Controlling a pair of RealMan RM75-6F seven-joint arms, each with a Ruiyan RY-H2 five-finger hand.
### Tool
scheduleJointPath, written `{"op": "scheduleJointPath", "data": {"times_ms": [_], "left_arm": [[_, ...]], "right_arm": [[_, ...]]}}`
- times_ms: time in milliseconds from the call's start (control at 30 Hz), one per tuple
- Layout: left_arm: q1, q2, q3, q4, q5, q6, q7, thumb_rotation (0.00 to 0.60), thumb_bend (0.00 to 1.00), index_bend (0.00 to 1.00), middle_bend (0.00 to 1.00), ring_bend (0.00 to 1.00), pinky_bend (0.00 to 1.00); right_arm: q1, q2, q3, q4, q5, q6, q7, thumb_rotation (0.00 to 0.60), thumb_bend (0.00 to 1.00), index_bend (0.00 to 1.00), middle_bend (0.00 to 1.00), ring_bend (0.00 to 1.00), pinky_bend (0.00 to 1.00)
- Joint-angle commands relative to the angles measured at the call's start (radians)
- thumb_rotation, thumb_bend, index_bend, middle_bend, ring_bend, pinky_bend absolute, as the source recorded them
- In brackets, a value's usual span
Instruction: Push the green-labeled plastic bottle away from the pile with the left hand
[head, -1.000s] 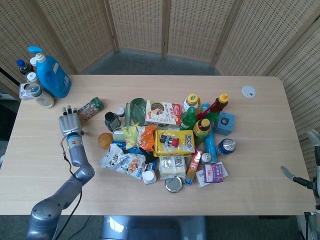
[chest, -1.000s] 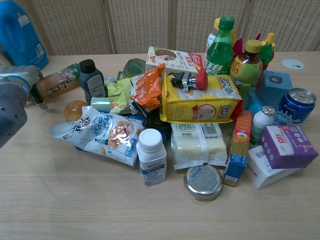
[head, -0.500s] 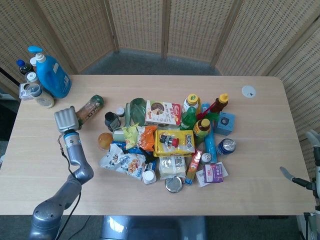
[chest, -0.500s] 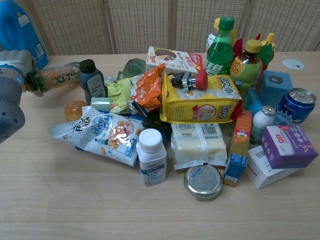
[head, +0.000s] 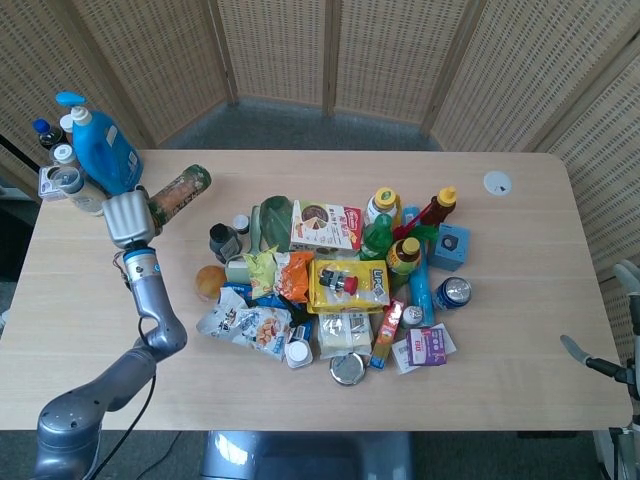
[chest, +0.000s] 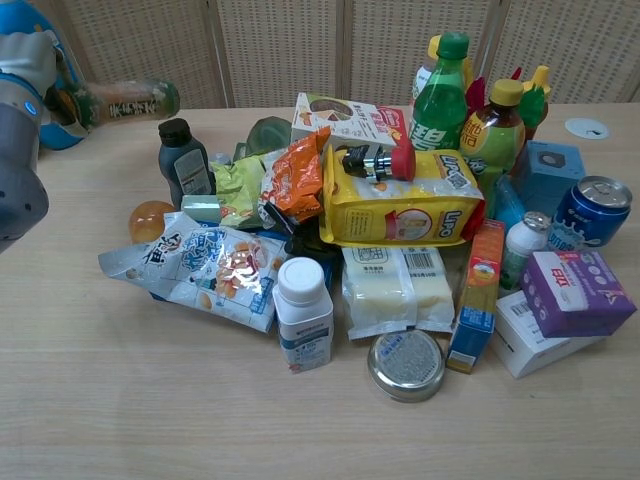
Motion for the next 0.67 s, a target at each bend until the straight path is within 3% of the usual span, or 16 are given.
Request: {"op": "scheduleJointPath", "data": {"times_ms": [33, 200, 400, 667], "left_arm": [[0.033, 0.124, -0.035, -0.228, 0.012, 0.118, 0.08, 0.6, 0.16, 0.86, 0.88, 0.89, 0.97], [0.074, 0.269, -0.071, -0.54, -0.002, 0.219, 0.191, 0.6, 0.16, 0.86, 0.88, 0.89, 0.97], [0.094, 0.403, -0.115, -0.825, -0.022, 0.31, 0.291, 0.6, 0.16, 0.86, 0.88, 0.89, 0.97], [0.092, 0.515, -0.146, -1.054, -0.047, 0.386, 0.373, 0.6, 0.16, 0.86, 0.88, 0.89, 0.97]], "right_arm": [[-0.001, 0.001, -0.001, -0.003, -0.003, 0.003, 0.002, 0.6, 0.0, 0.0, 0.0, 0.0, 0.0], [-0.004, 0.004, -0.005, -0.01, -0.018, 0.013, 0.001, 0.6, 0.0, 0.0, 0.0, 0.0, 0.0], [-0.009, 0.009, -0.008, -0.017, -0.031, 0.025, 0.003, 0.6, 0.0, 0.0, 0.0, 0.0, 0.0], [-0.014, 0.014, -0.012, -0.027, -0.046, 0.038, 0.007, 0.6, 0.0, 0.0, 0.0, 0.0, 0.0]]}}
